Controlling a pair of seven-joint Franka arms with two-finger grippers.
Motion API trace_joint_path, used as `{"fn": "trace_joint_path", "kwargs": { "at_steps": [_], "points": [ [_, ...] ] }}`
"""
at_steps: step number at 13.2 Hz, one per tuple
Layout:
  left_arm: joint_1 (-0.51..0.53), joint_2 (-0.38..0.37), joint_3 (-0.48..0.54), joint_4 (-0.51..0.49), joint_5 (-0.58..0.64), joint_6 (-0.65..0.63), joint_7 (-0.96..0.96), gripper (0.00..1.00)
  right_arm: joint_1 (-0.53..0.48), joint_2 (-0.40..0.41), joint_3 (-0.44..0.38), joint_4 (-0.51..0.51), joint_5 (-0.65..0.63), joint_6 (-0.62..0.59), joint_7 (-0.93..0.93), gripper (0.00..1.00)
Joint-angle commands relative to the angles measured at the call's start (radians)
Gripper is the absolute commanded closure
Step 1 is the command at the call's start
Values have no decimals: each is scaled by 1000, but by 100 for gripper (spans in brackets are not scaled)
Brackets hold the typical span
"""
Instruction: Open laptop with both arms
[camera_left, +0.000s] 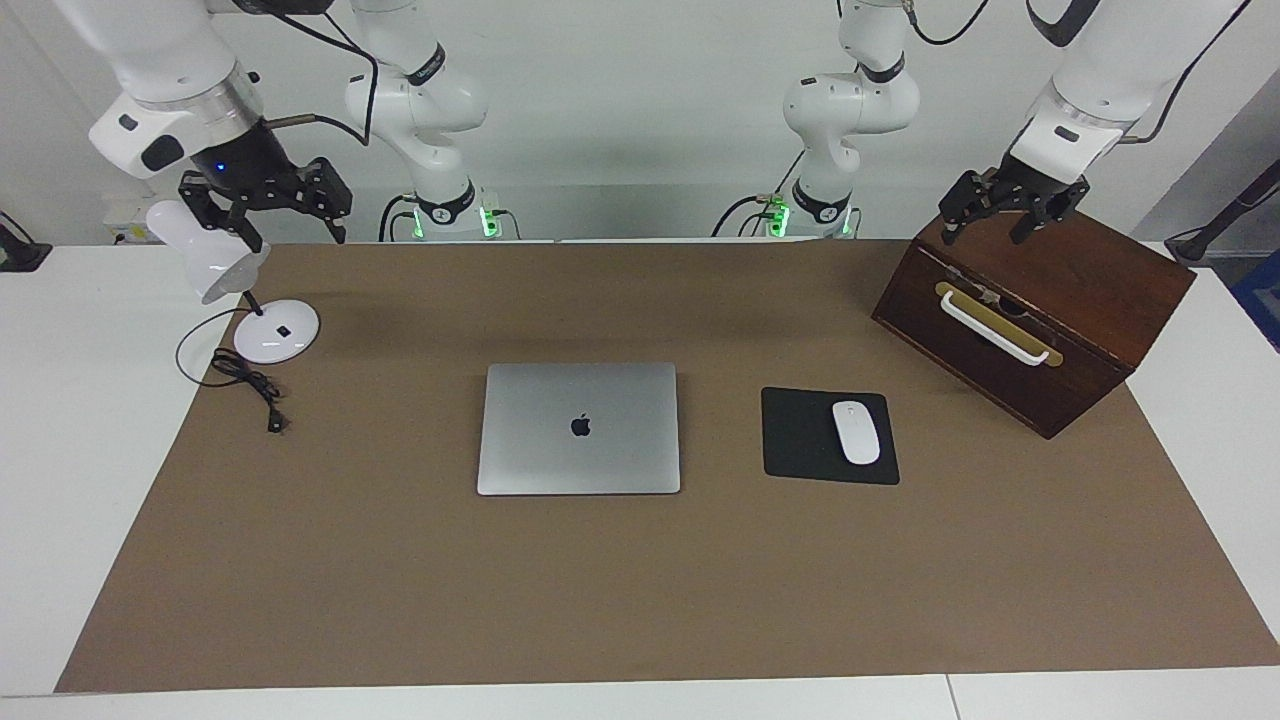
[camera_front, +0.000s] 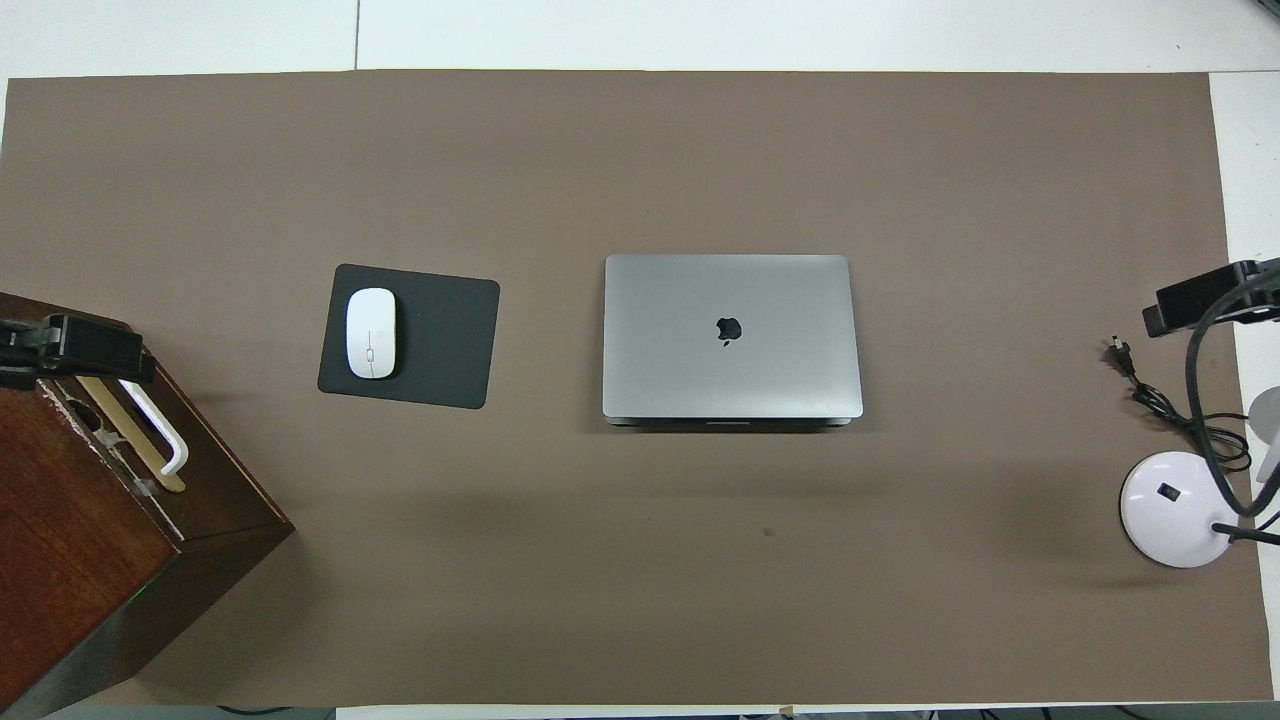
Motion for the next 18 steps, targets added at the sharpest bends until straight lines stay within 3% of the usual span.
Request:
{"fn": "trace_joint_path", "kwargs": {
  "at_steps": [1,8,9,11,12,13,18],
  "points": [
    [-6,-5,1,9,24,-8,-3,0,5,5,0,15,11,4,13,0],
    [-4,-11,-3,6,24,5,-13,1,2,8,3,12,21,42,-11,0],
    [-4,-11,-5,6,24,5,-14,18,2,8,5,12,23,42,-28,0],
    [-4,-11,-6,6,24,11,-14,76,2,7,20,10,24,42,-25,0],
    [-3,-11,-7,6,24,17,-14,94,4,5,31,7,21,41,-26,0],
    [-3,-11,-7,6,24,21,-16,100,4,5,43,0,20,42,-31,0],
    [2,-13,-22,7,24,63,-39,100,4,4,147,-29,-46,73,-54,0]
  ]
}}
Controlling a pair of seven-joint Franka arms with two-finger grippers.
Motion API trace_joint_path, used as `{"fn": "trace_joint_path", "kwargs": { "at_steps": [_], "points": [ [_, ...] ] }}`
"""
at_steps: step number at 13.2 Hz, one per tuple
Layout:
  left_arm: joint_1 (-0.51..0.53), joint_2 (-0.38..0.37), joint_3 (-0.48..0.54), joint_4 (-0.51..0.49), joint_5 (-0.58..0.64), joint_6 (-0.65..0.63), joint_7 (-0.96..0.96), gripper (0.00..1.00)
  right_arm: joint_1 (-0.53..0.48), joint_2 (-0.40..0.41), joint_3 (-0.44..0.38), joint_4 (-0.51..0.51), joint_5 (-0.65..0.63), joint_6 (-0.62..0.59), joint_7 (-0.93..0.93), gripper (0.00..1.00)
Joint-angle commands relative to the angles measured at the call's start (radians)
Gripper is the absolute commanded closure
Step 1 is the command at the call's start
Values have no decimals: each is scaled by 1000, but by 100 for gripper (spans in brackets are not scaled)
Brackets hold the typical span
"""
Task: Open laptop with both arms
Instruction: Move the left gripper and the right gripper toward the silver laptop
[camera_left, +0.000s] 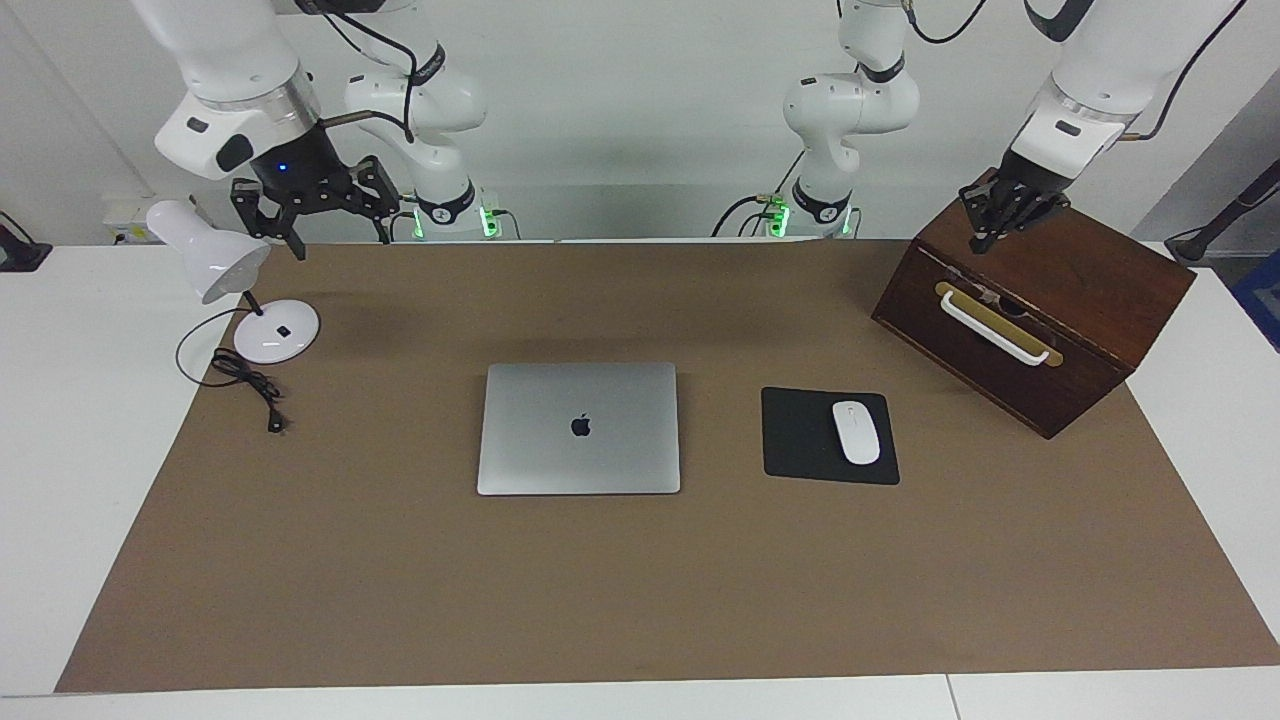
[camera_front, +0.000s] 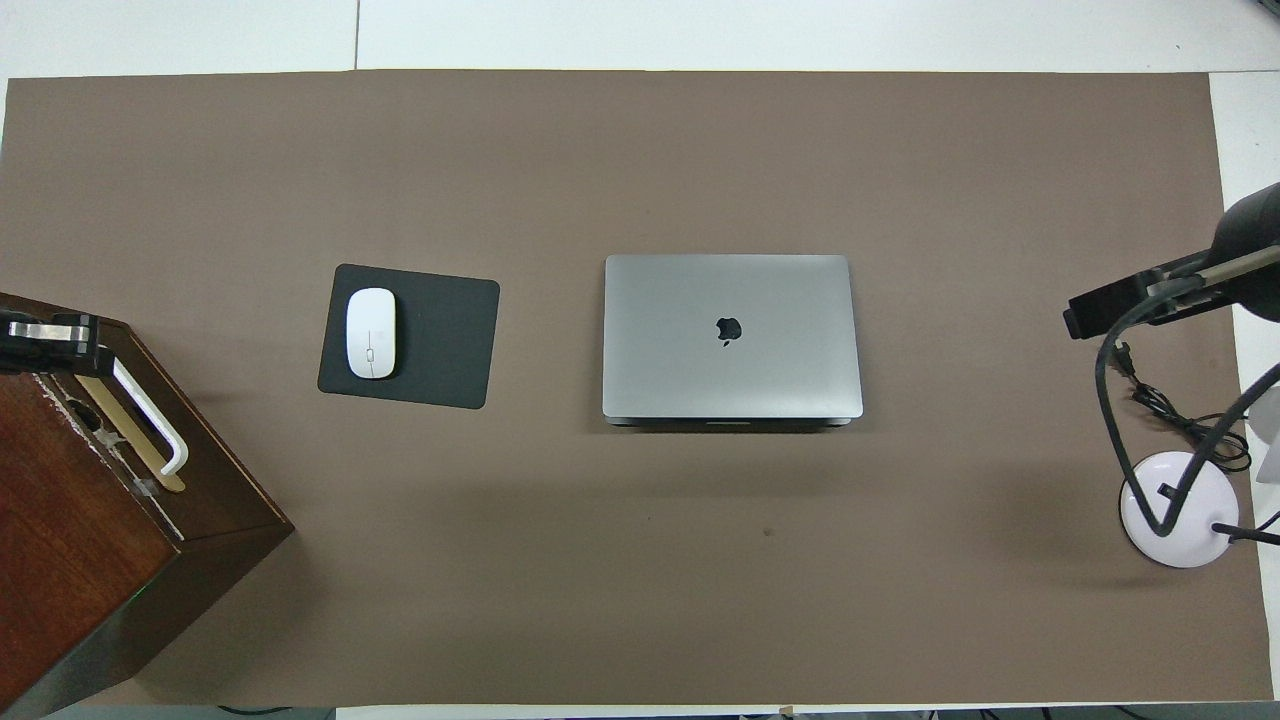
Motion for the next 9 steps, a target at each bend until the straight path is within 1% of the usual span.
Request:
{"fn": "trace_joint_path", "kwargs": {
  "at_steps": [1,3,5,7,9],
  "points": [
    [8,-7,-15,6,23,26,-17,100,-6,-4,55,-42,-47,57,-35,0],
    [9,-23,-18,-7,22,68,-13,100,-6,-8,92,-74,-58,68,-36,0],
    [5,-44,-19,-67,22,152,-16,100,-8,-28,165,-129,-130,111,-41,0],
    [-14,-81,-22,-160,16,267,-13,100,-8,-39,192,-178,-150,156,-43,0],
    [-58,-137,-22,-292,-3,418,-16,100,-6,-62,198,-233,-150,200,-47,0]
  ]
}}
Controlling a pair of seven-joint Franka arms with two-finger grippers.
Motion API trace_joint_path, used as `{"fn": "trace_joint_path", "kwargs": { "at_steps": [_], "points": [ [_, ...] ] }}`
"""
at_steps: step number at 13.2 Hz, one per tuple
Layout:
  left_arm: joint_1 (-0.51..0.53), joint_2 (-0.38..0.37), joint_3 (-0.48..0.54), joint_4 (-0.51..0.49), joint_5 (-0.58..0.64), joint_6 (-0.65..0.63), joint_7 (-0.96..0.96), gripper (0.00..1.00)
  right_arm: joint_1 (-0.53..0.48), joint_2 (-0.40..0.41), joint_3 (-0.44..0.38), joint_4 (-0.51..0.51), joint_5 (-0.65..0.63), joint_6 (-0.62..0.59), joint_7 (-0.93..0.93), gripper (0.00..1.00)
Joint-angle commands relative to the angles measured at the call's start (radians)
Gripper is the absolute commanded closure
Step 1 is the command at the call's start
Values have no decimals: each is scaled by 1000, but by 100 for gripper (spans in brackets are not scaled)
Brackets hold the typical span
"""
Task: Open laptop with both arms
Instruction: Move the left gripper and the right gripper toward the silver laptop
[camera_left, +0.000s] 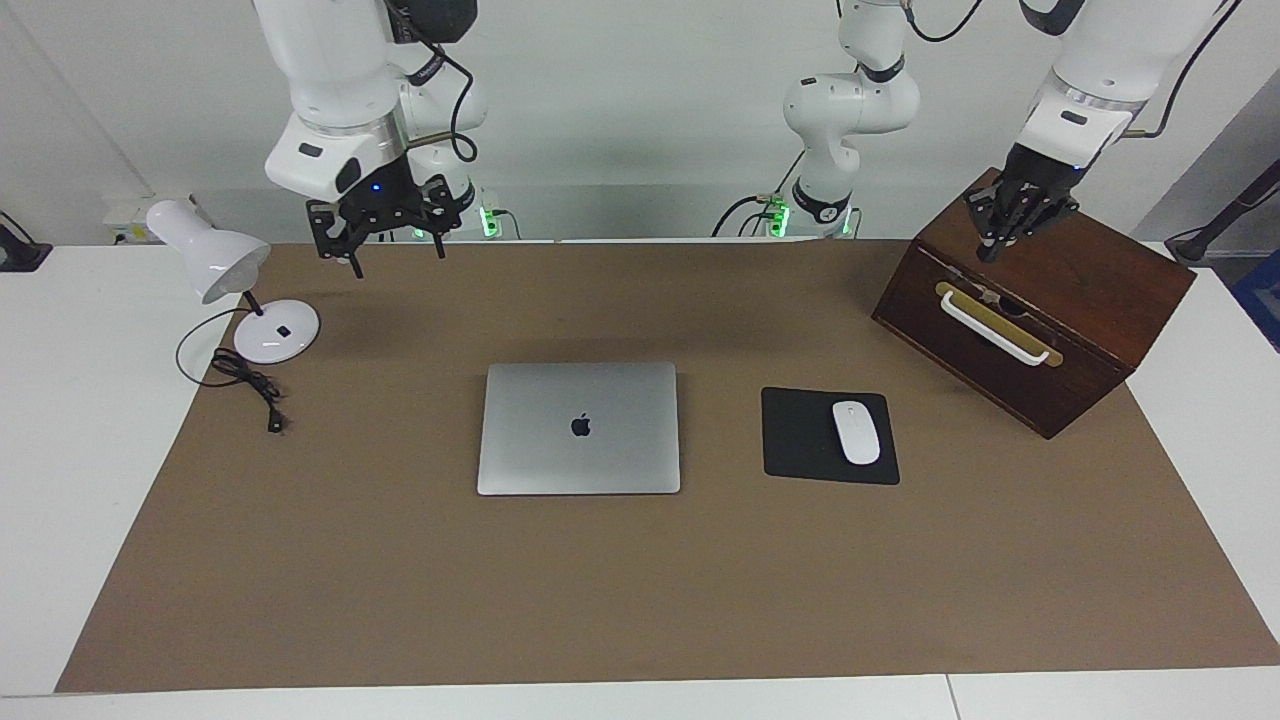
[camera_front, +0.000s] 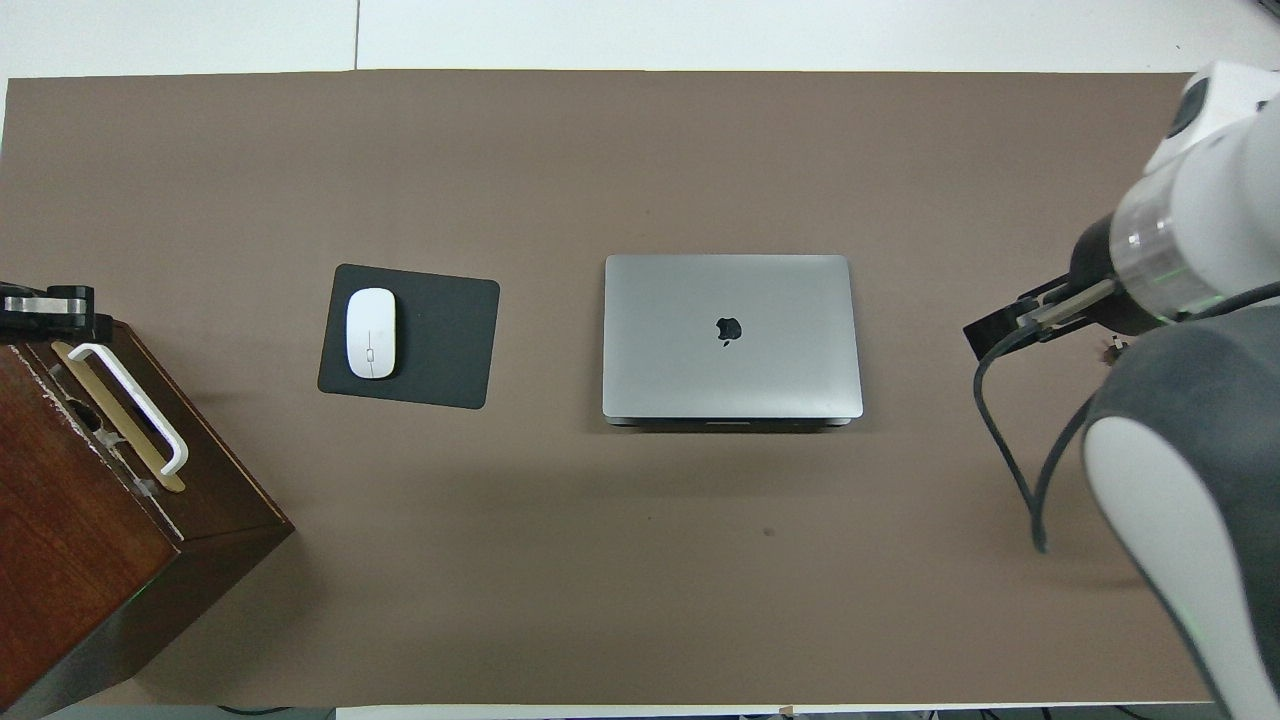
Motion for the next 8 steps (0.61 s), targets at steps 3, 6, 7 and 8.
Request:
{"fn": "trace_joint_path", "kwargs": {
  "at_steps": [3,6,7,8],
  "points": [
    [-53,-139,2,-293,-94,316,-6,100,-12,-110,70,-201,-71,140,-45,0],
    [-148,-210,3,-500,-95,522,1,100,-12,-119,89,-236,-74,168,-47,0],
    [-189,-224,3,-587,-95,637,1,100,-12,-122,93,-253,-80,183,-47,0],
    [-220,-224,3,-646,-95,719,0,100,-12,-133,105,-271,-92,195,-47,0]
  ]
}}
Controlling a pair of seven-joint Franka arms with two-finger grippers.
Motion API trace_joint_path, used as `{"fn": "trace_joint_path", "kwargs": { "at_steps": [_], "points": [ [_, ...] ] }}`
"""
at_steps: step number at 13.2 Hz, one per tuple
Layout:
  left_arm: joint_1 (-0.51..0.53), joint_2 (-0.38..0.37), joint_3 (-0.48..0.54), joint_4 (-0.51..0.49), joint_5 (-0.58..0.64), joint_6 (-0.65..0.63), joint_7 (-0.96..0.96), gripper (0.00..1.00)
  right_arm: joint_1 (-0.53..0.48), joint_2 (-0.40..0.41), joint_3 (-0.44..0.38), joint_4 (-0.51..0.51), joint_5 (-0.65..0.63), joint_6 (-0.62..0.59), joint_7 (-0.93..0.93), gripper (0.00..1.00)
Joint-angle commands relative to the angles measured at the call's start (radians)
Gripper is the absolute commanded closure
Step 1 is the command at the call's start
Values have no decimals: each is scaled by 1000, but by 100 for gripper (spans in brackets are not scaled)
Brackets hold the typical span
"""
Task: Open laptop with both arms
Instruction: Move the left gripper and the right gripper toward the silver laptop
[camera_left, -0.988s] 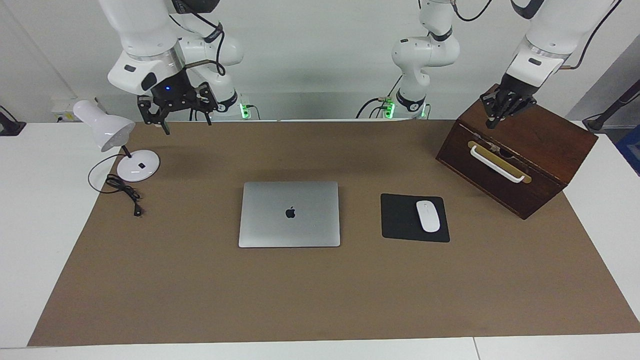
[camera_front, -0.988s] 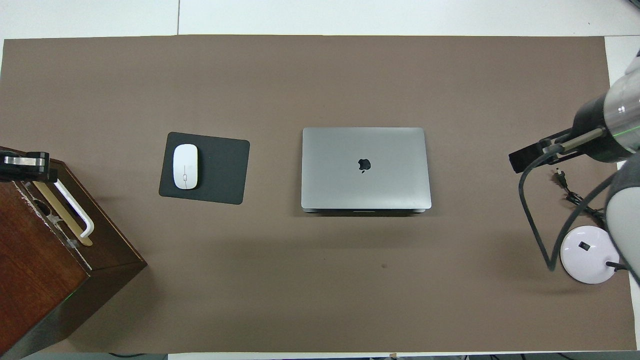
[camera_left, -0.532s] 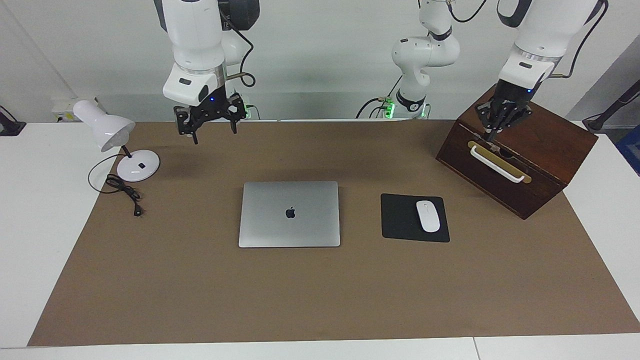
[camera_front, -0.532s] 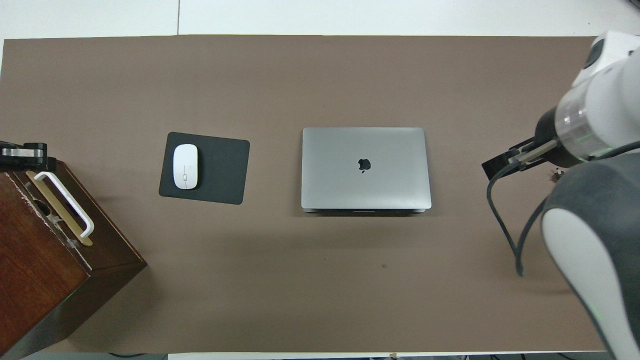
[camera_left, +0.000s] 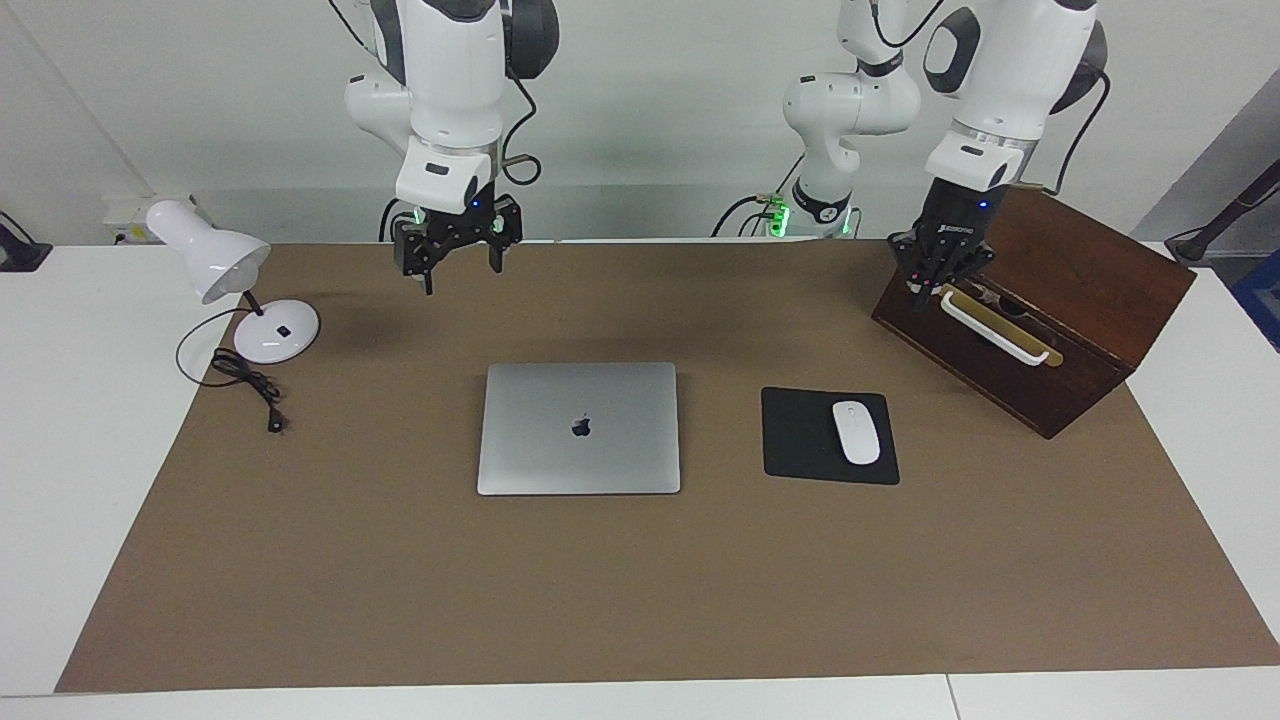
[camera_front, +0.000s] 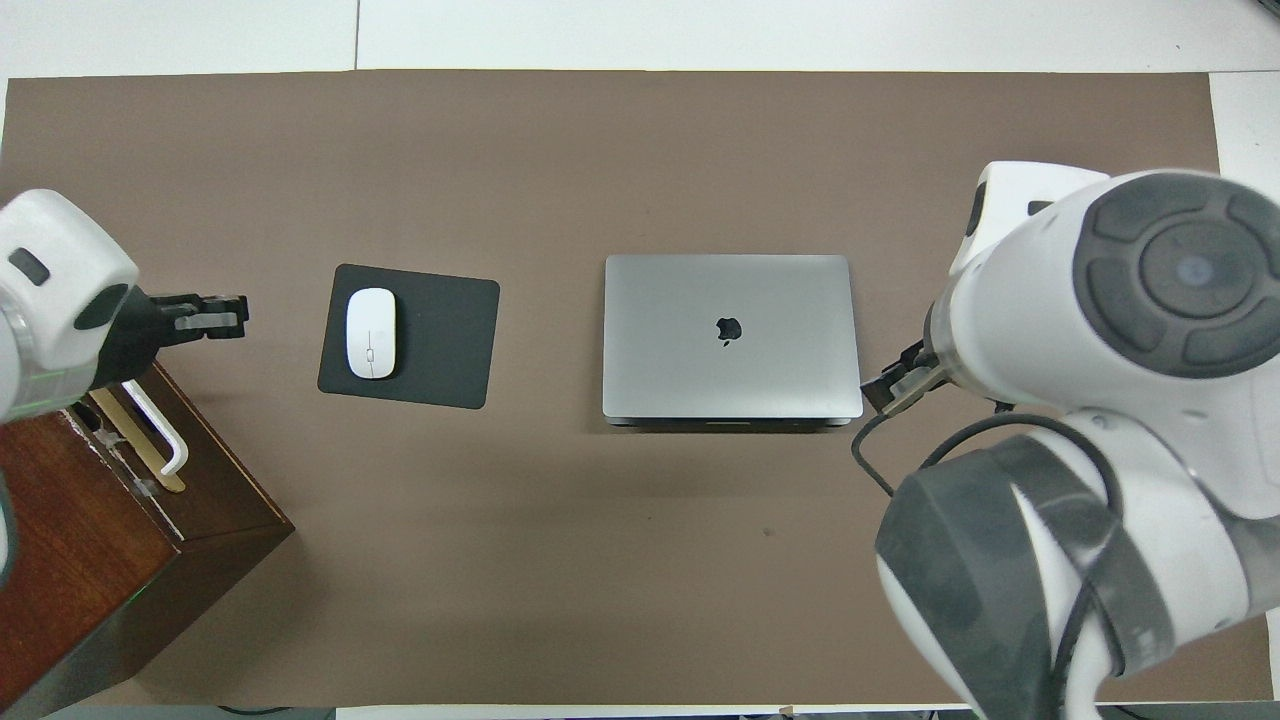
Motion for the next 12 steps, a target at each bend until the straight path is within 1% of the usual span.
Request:
{"fn": "trace_joint_path", "kwargs": {
  "at_steps": [1,3,5,6,8,11,12],
  "points": [
    [-105,-62,12,-220,-15,236,4,100,-11,-48,29,-86,-42,60,-23,0],
    [-156,-51,12,-286,-15,350,7,100,-11,-56,43,-108,-49,77,-23,0],
    [-208,-36,12,-382,-15,510,9,100,-10,-62,49,-122,-49,91,-26,0],
    [-237,-16,12,-422,-15,599,9,100,-10,-65,61,-132,-50,93,-26,0],
    [-289,50,12,-481,-15,753,7,100,-11,-68,69,-154,-56,120,-26,0],
    [-360,170,14,-493,-16,910,7,100,-11,-68,82,-165,-65,131,-26,0],
    [-384,194,14,-495,-16,953,7,100,-11,-68,86,-168,-73,134,-26,0]
  ]
}}
